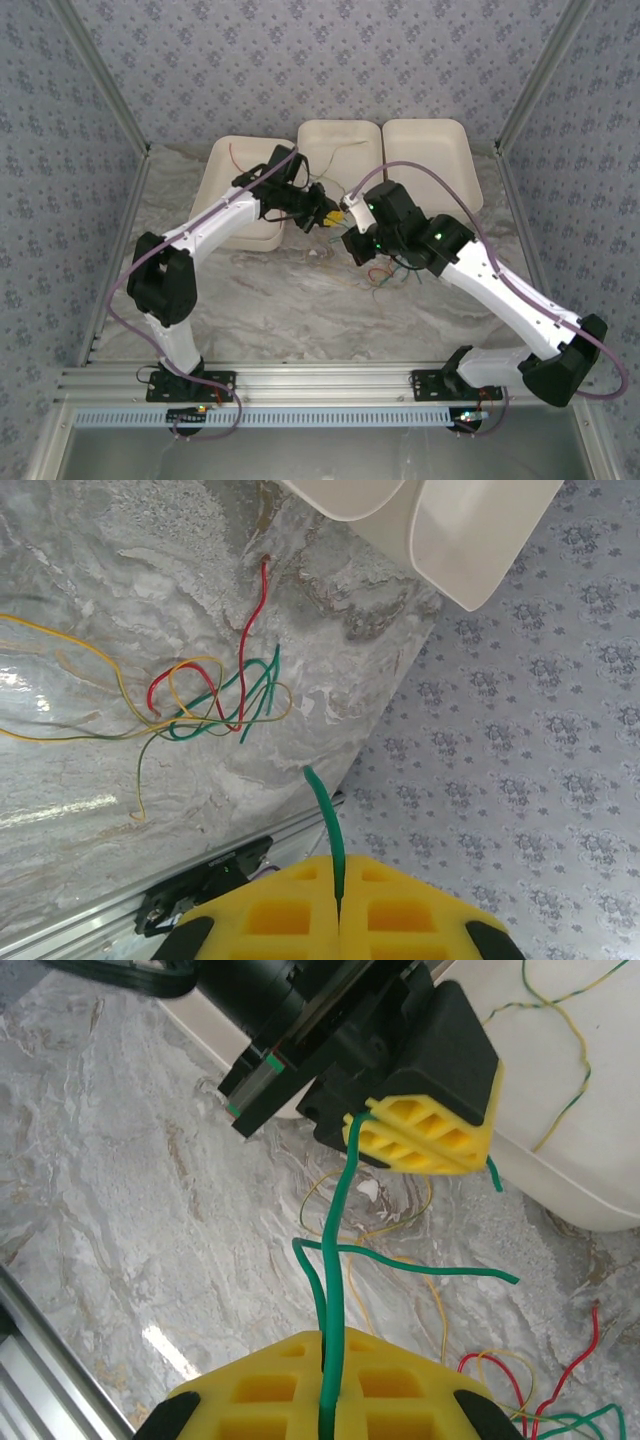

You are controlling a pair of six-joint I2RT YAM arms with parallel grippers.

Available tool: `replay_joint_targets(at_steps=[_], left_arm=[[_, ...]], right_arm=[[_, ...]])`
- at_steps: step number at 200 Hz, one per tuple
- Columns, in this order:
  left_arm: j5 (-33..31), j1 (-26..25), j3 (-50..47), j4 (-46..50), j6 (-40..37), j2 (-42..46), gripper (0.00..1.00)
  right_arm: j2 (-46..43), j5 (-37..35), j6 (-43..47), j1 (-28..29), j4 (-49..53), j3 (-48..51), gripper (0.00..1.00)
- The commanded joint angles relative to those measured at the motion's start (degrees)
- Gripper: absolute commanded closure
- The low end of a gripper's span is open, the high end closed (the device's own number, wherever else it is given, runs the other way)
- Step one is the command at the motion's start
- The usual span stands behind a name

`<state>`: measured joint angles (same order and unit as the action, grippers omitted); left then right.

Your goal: Untangle the cables

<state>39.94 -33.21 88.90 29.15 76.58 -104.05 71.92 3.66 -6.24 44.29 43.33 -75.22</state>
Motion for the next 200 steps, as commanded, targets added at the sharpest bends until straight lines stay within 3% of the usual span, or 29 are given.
replay_joint_targets(at_steps=[1,44,92,141,179,200], left_arm=[[-5.72,2.76,3.67,6.71,9.26,2.8,1.0],[-8.76,3.69,14.79,9.13,-2.81,1.07,1.0],[-10.3,3.38,14.06,2.91,-8.41,4.06,1.0],[-12.52,3.92,8.02,-7.85,-5.29,8.95,1.0],[-15.92,4.46,2.6,-20.65,-0.96,12.06,1.0],[-16.53,4.44,1.02,-27.52,1.13,12.46,1.0]], right_arm=[[1.6,7.77,2.01,0.36,6.98,0.4,1.0],[7.51,24.51,1.41,1.24,9.14,2.74,1.0],[13.44,22.52,1.18,2.05,9.61,-2.72,1.0],[1.89,22.15,-10.27,-3.61,0.05,-2.99,0.58],[-7.19,27.64,-25.49,-14.76,-11.48,3.78,0.54],[-9.46,27.42,-41.45,-21.58,-17.81,10.35,0.49]])
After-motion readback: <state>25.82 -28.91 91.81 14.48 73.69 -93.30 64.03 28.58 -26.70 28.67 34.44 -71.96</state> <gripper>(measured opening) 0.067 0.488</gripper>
